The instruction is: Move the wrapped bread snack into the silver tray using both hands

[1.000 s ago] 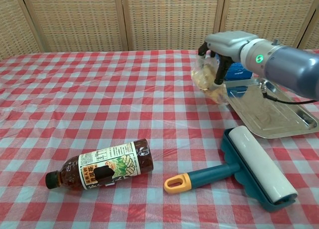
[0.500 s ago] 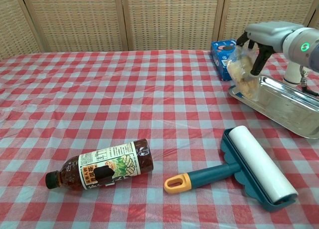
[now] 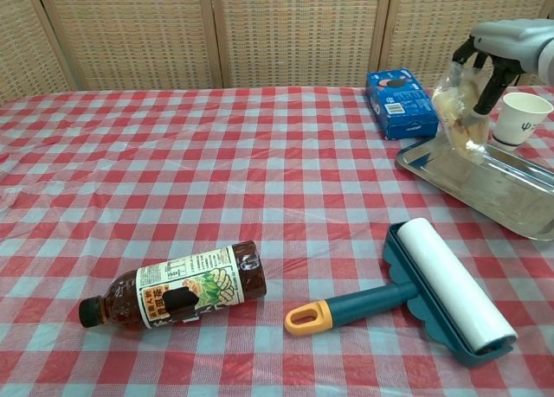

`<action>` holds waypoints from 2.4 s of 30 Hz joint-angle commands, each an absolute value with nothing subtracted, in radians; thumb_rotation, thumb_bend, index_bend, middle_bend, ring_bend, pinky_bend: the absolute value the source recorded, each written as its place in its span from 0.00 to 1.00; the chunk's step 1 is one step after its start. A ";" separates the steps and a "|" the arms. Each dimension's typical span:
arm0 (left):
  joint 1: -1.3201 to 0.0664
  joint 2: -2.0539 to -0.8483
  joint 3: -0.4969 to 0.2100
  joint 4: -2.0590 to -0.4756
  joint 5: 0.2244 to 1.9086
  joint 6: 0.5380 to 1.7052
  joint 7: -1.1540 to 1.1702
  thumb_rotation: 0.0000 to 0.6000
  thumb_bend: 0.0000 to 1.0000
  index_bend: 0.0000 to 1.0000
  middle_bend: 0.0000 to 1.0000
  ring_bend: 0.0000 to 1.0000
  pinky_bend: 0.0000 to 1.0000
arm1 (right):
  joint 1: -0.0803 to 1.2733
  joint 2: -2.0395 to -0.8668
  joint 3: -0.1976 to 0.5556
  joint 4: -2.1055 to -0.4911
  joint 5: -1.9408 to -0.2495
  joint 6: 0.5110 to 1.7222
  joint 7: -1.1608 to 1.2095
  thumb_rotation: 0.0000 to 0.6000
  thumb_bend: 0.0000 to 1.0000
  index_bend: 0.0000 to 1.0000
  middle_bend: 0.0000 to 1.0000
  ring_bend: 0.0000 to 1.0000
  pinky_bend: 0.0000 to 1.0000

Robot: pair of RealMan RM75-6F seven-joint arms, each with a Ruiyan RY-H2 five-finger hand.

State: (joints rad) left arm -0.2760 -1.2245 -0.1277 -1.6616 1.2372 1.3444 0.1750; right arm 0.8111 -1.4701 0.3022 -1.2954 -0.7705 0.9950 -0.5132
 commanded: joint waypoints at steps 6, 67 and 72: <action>-0.275 -1.224 -0.128 -1.666 1.240 1.340 0.184 1.00 0.17 0.00 0.00 0.00 0.00 | 0.784 -1.467 0.275 -1.259 -0.734 0.983 -0.523 1.00 0.13 0.50 0.34 0.29 0.40; -0.254 -1.231 -0.115 -1.643 1.278 1.349 0.168 1.00 0.17 0.00 0.00 0.00 0.00 | 0.442 -1.414 0.020 -1.419 -1.290 1.495 -0.240 1.00 0.09 0.00 0.00 0.00 0.00; -0.242 -1.246 -0.096 -1.608 1.300 1.358 0.170 1.00 0.17 0.00 0.00 0.00 0.00 | 0.370 -1.437 -0.032 -1.335 -1.388 1.561 -0.163 1.00 0.06 0.00 0.00 0.00 0.00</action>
